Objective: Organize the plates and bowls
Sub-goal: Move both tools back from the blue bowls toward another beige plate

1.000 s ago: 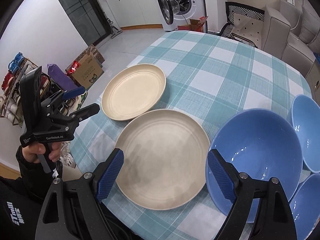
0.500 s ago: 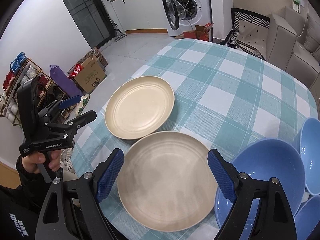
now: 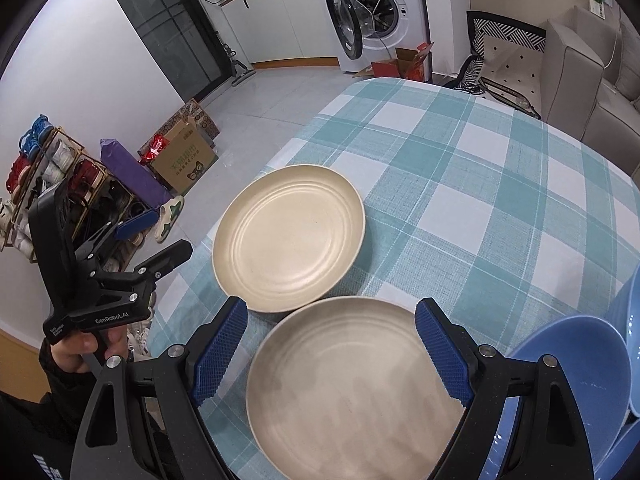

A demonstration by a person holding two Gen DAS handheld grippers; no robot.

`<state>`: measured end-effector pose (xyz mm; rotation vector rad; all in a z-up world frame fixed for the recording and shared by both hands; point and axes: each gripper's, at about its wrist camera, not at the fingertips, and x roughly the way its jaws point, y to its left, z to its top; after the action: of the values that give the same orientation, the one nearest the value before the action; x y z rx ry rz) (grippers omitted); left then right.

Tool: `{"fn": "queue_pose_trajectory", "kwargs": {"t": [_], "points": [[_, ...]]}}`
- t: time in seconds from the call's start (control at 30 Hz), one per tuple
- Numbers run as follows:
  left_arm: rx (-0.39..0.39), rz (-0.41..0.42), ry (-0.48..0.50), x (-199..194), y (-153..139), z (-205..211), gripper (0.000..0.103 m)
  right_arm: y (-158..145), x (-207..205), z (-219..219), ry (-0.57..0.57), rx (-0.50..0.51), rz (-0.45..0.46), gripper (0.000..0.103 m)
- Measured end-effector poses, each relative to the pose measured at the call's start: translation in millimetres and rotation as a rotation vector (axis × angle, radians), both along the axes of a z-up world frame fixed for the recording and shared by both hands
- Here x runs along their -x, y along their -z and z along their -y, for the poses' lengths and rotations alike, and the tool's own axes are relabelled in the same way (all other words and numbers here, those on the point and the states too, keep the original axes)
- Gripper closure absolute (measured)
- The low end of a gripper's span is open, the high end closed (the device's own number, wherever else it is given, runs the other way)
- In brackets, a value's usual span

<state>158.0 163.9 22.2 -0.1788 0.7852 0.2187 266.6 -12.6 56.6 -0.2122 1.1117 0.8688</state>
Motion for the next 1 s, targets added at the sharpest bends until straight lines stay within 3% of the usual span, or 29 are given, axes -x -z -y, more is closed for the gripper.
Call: {"fn": "queue_pose_trajectory", "kwargs": {"t": [0.67, 1.0], "points": [[0.011, -0.023, -0.031, -10.1, 16.8, -19.1, 0.004, 20.1, -20.7, -35.8, 0.011, 0.021, -0.008, 0.015], [0.046, -0.049, -0.052, -13.2, 29.1, -31.9, 0.004, 38.9, -31.5, -47.3, 0.025, 0.011, -0.066, 0.015]]}}
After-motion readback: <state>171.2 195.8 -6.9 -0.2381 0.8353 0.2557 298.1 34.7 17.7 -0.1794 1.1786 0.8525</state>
